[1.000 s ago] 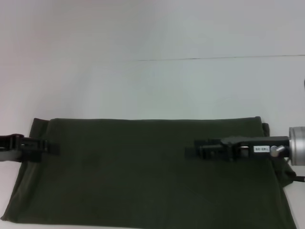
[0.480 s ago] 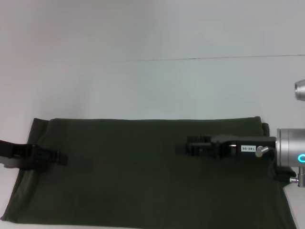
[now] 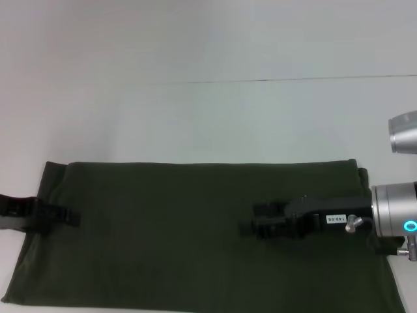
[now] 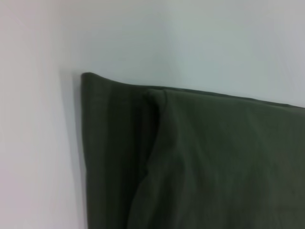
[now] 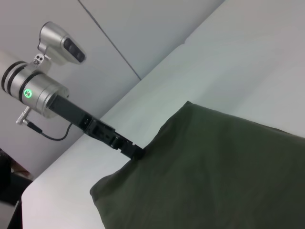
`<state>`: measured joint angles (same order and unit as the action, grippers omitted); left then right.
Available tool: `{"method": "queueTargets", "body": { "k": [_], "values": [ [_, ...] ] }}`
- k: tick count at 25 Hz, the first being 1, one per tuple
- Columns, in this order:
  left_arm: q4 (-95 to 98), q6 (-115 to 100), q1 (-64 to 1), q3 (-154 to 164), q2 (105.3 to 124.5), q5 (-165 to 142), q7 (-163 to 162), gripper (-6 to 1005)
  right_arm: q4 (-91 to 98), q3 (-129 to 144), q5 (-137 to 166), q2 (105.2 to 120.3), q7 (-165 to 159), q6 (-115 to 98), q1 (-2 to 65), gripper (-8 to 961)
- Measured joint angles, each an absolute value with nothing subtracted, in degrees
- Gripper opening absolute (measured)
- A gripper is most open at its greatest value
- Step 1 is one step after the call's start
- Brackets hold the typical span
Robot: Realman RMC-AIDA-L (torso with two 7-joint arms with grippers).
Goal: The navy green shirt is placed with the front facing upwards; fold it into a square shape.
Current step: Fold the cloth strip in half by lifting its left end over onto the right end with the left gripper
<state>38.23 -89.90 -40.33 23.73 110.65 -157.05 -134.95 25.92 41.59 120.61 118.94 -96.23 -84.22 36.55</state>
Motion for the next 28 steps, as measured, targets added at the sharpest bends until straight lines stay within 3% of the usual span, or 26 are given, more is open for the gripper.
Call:
{"method": "queueTargets", "body": {
  "k": [16, 28],
  "values": [
    [44.66, -95.79, -39.67, 23.46, 109.38, -157.13, -137.03, 836, 27.38, 46.17, 120.48, 119.38, -69.89, -84.59, 31.99, 861],
    [44.72, -92.91, -39.39, 24.1, 109.72, -158.65, -137.95, 833, 27.39, 44.57, 119.8, 119.81, -60.91, -84.43, 30.48, 859]
  ]
}}
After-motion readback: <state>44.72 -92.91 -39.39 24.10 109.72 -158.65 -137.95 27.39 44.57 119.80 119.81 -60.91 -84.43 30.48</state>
